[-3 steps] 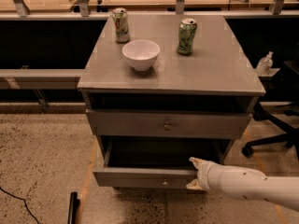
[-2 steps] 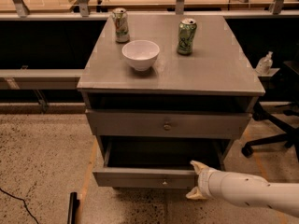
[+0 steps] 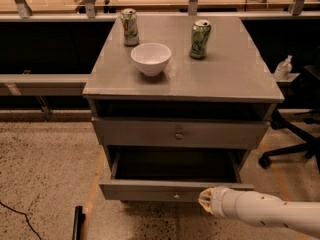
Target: Close middle drawer
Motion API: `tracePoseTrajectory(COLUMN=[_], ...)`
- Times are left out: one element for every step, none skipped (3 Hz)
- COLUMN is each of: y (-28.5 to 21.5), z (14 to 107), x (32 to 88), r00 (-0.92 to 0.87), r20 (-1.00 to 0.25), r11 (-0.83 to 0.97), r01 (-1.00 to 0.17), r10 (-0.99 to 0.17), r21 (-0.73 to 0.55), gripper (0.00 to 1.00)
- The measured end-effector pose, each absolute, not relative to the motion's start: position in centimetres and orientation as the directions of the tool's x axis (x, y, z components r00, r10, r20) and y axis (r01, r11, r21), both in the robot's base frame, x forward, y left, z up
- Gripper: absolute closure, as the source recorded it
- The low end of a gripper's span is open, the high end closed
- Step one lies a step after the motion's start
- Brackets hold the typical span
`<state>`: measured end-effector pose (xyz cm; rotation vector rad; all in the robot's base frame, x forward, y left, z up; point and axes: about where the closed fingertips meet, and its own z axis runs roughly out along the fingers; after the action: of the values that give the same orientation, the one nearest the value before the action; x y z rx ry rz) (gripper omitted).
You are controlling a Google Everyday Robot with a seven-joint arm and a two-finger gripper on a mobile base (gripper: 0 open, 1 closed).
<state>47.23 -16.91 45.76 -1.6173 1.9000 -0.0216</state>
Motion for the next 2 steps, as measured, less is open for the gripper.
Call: tracePoseTrajectory(y=[-17.1, -17.0], z=[42.7, 41.0], x=[49.0, 50.8], r00=[-0.02, 0.007], r20=[-0.448, -0.436], r11=[0.227, 0.214], r01=[-0.881, -0.865], r10=[-0.894, -0.9], r21=[-0.415, -0.455], gripper=[1.0, 1.0])
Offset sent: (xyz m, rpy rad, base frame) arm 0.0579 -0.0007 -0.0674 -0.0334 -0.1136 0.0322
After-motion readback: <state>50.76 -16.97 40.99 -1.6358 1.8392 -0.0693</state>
